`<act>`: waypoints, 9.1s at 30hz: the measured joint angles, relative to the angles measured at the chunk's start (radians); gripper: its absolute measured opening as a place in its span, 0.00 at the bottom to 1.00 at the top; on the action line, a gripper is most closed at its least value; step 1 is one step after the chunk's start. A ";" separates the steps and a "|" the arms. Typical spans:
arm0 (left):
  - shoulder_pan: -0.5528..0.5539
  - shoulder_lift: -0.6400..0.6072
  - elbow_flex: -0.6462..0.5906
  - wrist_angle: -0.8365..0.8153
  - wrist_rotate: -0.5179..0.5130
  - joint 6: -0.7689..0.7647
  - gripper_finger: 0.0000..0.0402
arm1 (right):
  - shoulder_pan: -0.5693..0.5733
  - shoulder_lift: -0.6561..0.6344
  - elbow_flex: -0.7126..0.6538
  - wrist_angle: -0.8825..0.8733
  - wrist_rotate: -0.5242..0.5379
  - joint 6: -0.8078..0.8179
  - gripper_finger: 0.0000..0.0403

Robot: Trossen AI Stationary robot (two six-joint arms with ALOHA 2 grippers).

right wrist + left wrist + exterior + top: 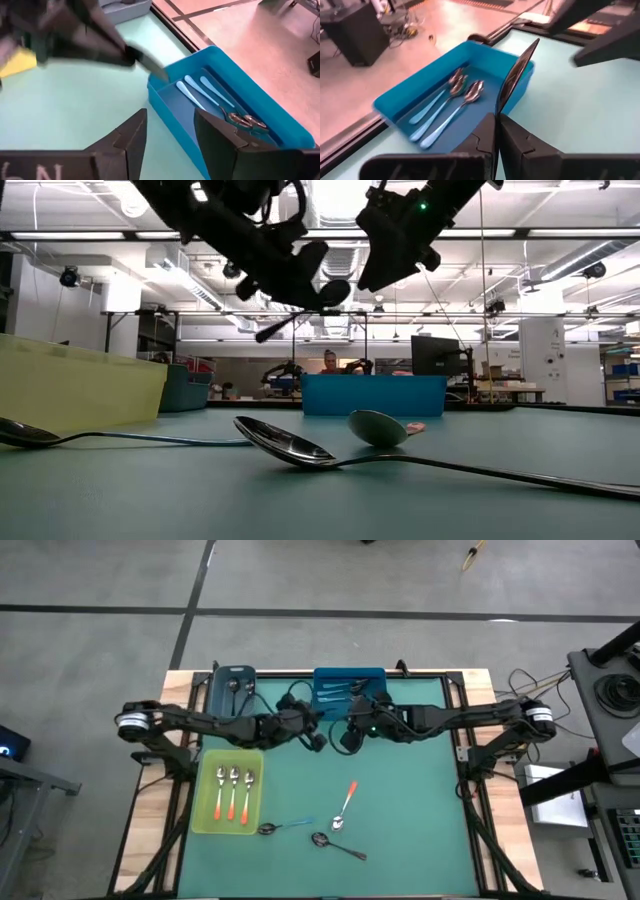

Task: Sort silverware by color (type)
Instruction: Put the black spoon into the blue bin, then put the orange spoon into the yellow bin

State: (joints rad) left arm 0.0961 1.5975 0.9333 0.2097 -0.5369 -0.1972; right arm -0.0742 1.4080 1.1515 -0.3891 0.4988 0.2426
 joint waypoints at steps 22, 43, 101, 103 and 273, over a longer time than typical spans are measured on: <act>0.618 -0.401 -0.015 -0.626 0.198 -0.138 0.00 | 0.000 -0.028 -0.002 -0.104 0.000 -0.017 0.37; 0.775 -0.367 -0.214 -0.490 0.232 -0.336 0.00 | -0.003 -0.029 -0.020 -0.103 0.002 -0.023 0.35; 0.791 -0.273 -0.314 -0.483 0.151 -0.467 0.07 | -0.003 -0.029 -0.021 -0.103 0.001 -0.026 0.39; 0.791 -0.274 -0.314 -0.478 0.151 -0.467 0.11 | -0.003 -0.029 -0.023 -0.104 0.001 -0.026 0.39; -0.124 -0.077 -0.292 0.685 0.268 0.189 0.24 | 0.226 0.316 -0.350 1.795 0.082 -0.557 0.02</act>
State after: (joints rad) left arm -0.0277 1.5204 0.6411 0.8943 -0.2687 -0.0083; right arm 0.1516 1.7237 0.8018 1.4063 0.5806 -0.3141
